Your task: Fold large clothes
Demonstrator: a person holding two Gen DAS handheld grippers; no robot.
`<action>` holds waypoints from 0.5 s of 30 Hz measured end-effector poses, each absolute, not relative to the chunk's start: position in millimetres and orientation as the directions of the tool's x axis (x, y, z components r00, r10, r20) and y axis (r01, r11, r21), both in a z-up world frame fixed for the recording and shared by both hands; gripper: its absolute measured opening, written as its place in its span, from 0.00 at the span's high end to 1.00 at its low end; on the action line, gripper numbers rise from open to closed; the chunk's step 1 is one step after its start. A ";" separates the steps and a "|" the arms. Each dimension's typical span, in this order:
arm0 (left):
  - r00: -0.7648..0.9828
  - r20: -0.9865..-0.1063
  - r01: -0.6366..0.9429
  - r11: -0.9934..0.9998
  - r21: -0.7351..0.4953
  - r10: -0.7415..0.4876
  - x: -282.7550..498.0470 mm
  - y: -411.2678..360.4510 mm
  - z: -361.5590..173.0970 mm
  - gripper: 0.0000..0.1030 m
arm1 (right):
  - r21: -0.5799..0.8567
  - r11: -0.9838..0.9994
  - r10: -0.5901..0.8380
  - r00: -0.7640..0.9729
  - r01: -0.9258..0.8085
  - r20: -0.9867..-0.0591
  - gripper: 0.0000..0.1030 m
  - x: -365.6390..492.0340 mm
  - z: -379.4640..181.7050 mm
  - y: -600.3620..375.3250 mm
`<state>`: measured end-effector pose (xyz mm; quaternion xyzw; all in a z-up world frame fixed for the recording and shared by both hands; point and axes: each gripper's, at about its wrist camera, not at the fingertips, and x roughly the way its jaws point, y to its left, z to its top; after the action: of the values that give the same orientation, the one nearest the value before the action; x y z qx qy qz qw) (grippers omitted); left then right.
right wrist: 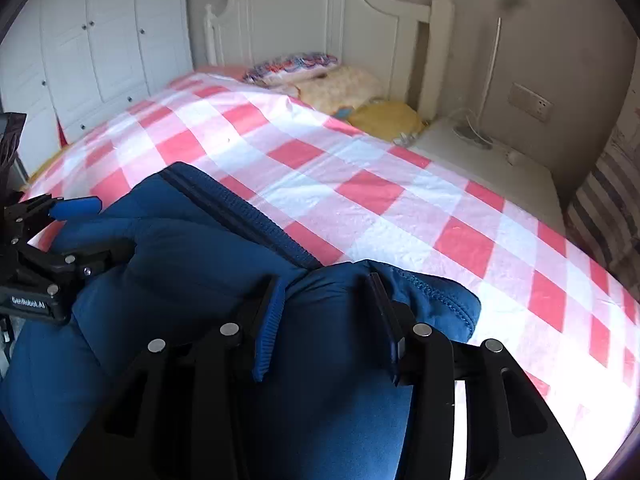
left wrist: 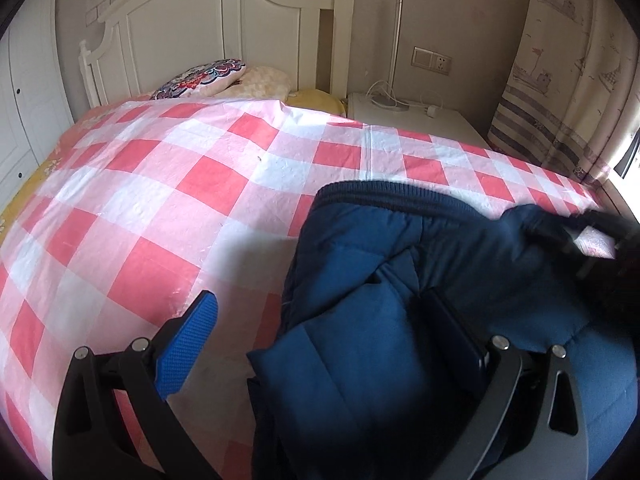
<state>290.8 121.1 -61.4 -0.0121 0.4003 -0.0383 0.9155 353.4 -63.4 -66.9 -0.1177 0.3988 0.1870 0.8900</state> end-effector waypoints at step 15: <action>0.659 -0.748 0.062 0.996 -0.061 -0.087 294.1 123.8 -66.6 0.02 | -0.130 0.815 0.362 0.673 -0.564 -0.645 0.11 187.3 11.0 -35.2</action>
<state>294.1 123.8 -66.6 -0.0149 0.4111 -0.0409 0.9105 187.3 -35.2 11.0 -0.1618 0.3122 0.2574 0.9001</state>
